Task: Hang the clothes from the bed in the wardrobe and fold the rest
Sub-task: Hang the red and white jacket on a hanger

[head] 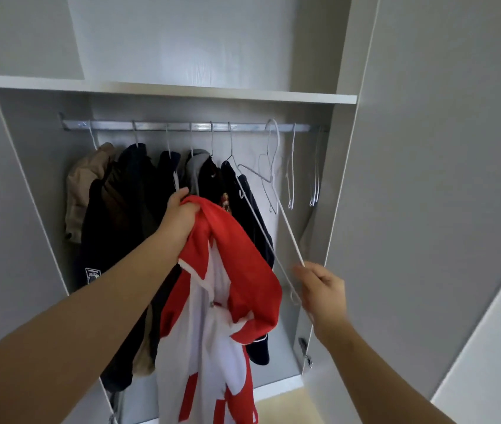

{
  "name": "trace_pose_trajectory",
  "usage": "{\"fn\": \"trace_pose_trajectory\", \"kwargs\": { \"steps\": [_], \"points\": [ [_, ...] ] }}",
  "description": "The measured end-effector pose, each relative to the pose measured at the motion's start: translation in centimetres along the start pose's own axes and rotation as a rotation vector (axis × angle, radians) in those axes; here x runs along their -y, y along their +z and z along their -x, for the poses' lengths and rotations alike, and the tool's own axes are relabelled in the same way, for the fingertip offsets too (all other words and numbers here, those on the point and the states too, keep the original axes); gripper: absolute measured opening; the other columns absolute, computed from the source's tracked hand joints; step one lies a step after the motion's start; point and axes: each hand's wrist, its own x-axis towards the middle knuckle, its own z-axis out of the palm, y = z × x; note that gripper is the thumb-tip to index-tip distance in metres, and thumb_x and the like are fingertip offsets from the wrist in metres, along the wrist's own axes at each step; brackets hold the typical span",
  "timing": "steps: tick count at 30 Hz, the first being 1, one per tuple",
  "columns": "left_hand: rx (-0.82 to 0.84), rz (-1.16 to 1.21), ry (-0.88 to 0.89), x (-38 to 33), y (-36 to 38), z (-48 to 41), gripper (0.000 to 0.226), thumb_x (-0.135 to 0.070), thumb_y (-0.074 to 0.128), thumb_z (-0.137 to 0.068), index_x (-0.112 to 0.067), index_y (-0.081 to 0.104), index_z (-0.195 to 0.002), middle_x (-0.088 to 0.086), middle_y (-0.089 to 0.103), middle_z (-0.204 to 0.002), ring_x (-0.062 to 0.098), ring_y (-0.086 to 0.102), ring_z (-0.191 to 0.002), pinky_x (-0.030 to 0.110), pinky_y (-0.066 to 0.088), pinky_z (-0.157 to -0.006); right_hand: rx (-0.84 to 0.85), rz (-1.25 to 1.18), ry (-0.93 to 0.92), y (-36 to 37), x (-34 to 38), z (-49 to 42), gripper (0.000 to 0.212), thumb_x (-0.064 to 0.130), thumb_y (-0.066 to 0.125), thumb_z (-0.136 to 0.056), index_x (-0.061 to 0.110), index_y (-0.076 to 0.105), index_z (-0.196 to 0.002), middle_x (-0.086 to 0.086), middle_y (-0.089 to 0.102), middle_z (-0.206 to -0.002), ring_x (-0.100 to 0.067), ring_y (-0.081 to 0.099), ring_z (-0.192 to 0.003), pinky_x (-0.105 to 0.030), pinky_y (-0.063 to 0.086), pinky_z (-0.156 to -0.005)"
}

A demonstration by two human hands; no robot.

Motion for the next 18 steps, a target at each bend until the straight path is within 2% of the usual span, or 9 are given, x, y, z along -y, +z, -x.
{"fn": "trace_pose_trajectory", "kwargs": {
  "steps": [2, 4, 6, 7, 9, 11, 14, 16, 18],
  "points": [
    [0.066, -0.124, 0.111, -0.1, -0.4, 1.2, 0.048, -0.002, 0.042, -0.094, -0.018, 0.036, -0.139, 0.0, 0.047, -0.109, 0.01, 0.053, -0.079, 0.011, 0.044, -0.06, 0.001, 0.041, -0.018, -1.1, 0.2, 2.0, 0.026, 0.004, 0.059, -0.084, -0.017, 0.048, -0.074, 0.002, 0.026, -0.045, -0.01, 0.025, -0.041, -0.018, 0.024, -0.04],
    [0.163, -0.148, 0.136, -0.3, -0.6, 2.5, 0.052, -0.001, 0.042, -0.094, -0.022, 0.035, -0.141, -0.007, 0.051, -0.096, 0.011, 0.054, -0.073, 0.009, 0.045, -0.052, 0.03, 0.092, -0.051, -2.1, 0.7, 3.4, 0.026, 0.003, 0.062, -0.083, -0.019, 0.051, -0.074, 0.006, 0.028, -0.044, -0.006, 0.026, -0.041, -0.016, 0.025, -0.041],
    [0.206, -0.162, 0.134, -0.4, -0.7, 3.4, 0.055, -0.002, 0.041, -0.095, -0.024, 0.031, -0.144, -0.005, 0.054, -0.092, 0.01, 0.051, -0.063, 0.008, 0.043, -0.045, 0.062, 0.148, -0.087, -2.9, 1.4, 4.0, 0.024, 0.002, 0.064, -0.083, -0.013, 0.057, -0.066, 0.01, 0.032, -0.043, -0.004, 0.028, -0.04, -0.014, 0.026, -0.041],
    [0.215, -0.173, 0.137, -0.5, -0.7, 3.8, 0.055, -0.002, 0.041, -0.095, -0.023, 0.029, -0.144, -0.001, 0.056, -0.1, 0.009, 0.05, -0.062, 0.007, 0.042, -0.045, 0.08, 0.166, -0.104, -3.2, 1.8, 4.2, 0.023, 0.002, 0.064, -0.083, -0.005, 0.06, -0.061, 0.012, 0.035, -0.042, -0.002, 0.03, -0.04, -0.013, 0.027, -0.042],
    [0.201, -0.196, 0.136, -0.6, -0.8, 4.6, 0.052, -0.003, 0.042, -0.095, -0.019, 0.034, -0.143, 0.005, 0.051, -0.117, 0.007, 0.051, -0.068, 0.008, 0.043, -0.052, 0.104, 0.183, -0.14, -4.1, 2.4, 4.5, 0.028, -0.001, 0.063, -0.082, 0.008, 0.062, -0.055, 0.013, 0.041, -0.042, -0.001, 0.034, -0.04, -0.012, 0.029, -0.043],
    [0.193, -0.251, 0.149, -0.4, -0.8, 5.6, 0.039, -0.003, 0.045, -0.093, -0.016, 0.05, -0.13, 0.009, 0.056, -0.12, 0.01, 0.054, -0.077, 0.012, 0.042, -0.063, 0.114, 0.203, -0.174, -5.5, 3.0, 4.8, 0.03, -0.003, 0.062, -0.082, 0.009, 0.059, -0.055, 0.012, 0.042, -0.044, -0.001, 0.034, -0.042, -0.011, 0.028, -0.044],
    [0.191, -0.467, 0.273, 0.2, -0.4, 6.8, 0.023, -0.007, 0.046, -0.091, -0.022, 0.062, -0.096, 0.003, 0.062, -0.101, 0.012, 0.054, -0.086, 0.022, 0.04, -0.072, 0.123, 0.244, -0.207, -8.2, 3.8, 4.9, 0.029, -0.004, 0.062, -0.083, 0.003, 0.055, -0.056, 0.01, 0.04, -0.048, -0.002, 0.033, -0.043, -0.012, 0.028, -0.045],
    [0.173, -0.541, 0.316, 0.4, 0.2, 7.8, 0.021, -0.009, 0.047, -0.091, -0.023, 0.061, -0.09, -0.002, 0.061, -0.092, 0.012, 0.053, -0.086, 0.024, 0.036, -0.075, 0.144, 0.344, -0.178, -9.6, 4.3, 4.3, 0.029, 0.001, 0.061, -0.085, 0.006, 0.054, -0.057, 0.009, 0.04, -0.048, -0.006, 0.035, -0.047, -0.016, 0.03, -0.048],
    [0.179, -0.593, 0.362, 0.6, 1.4, 8.9, 0.019, -0.008, 0.048, -0.089, -0.019, 0.063, -0.092, -0.001, 0.061, -0.092, 0.014, 0.054, -0.088, 0.024, 0.036, -0.077, 0.246, 0.596, -0.107, -9.9, 4.8, 3.9, 0.023, 0.01, 0.06, -0.087, 0.014, 0.056, -0.065, 0.007, 0.044, -0.053, -0.011, 0.041, -0.055, -0.023, 0.035, -0.056]
  ]
}}
